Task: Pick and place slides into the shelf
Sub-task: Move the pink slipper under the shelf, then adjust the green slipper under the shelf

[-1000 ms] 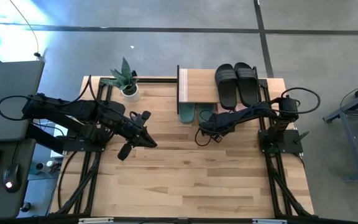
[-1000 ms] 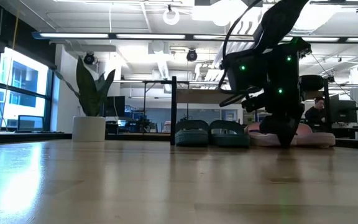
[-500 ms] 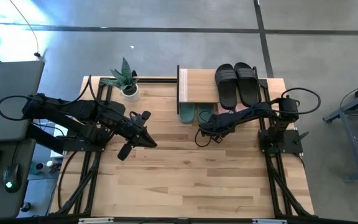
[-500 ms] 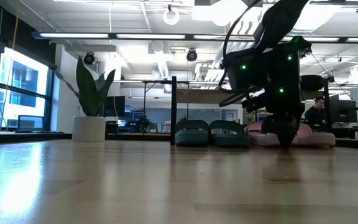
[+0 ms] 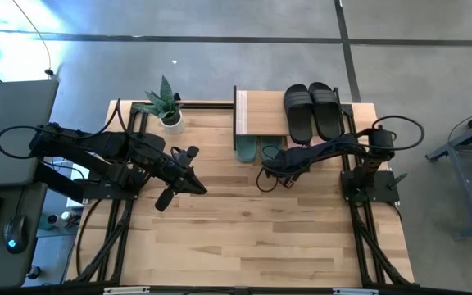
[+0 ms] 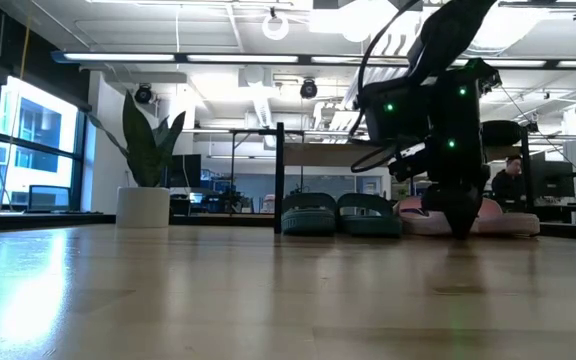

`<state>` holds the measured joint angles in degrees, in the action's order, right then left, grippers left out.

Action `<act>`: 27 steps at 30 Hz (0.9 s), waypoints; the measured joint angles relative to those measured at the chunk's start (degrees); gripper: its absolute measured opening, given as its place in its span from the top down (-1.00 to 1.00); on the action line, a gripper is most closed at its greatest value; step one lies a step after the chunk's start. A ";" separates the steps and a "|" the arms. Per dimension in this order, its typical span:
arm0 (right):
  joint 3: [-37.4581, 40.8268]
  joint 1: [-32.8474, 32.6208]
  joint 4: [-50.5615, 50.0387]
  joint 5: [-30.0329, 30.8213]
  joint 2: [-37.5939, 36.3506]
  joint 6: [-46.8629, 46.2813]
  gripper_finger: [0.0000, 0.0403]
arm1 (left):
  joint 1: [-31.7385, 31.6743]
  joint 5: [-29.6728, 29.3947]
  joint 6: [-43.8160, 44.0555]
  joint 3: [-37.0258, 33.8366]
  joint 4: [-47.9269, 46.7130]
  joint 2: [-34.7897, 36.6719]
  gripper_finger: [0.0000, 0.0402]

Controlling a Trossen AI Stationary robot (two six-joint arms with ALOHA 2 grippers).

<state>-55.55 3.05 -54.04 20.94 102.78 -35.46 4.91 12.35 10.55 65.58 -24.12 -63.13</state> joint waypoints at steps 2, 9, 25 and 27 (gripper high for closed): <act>0.02 0.02 0.06 -0.94 -0.25 0.54 0.02 | 0.00 0.01 0.01 0.00 0.00 0.00 0.92; 0.11 -0.13 1.30 -7.16 -2.48 3.17 0.02 | 0.00 -0.01 0.02 0.00 0.00 0.00 0.92; -4.65 -3.54 14.00 -10.64 -4.72 3.03 0.03 | -0.01 0.01 0.22 0.00 -0.02 -0.02 0.92; -5.25 -4.77 14.15 -9.04 -4.82 0.56 0.08 | -0.02 0.01 0.42 0.00 -0.04 0.00 0.92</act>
<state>-60.80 -1.72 -39.89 11.90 97.96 -34.91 4.89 12.36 10.96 65.58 -24.16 -63.13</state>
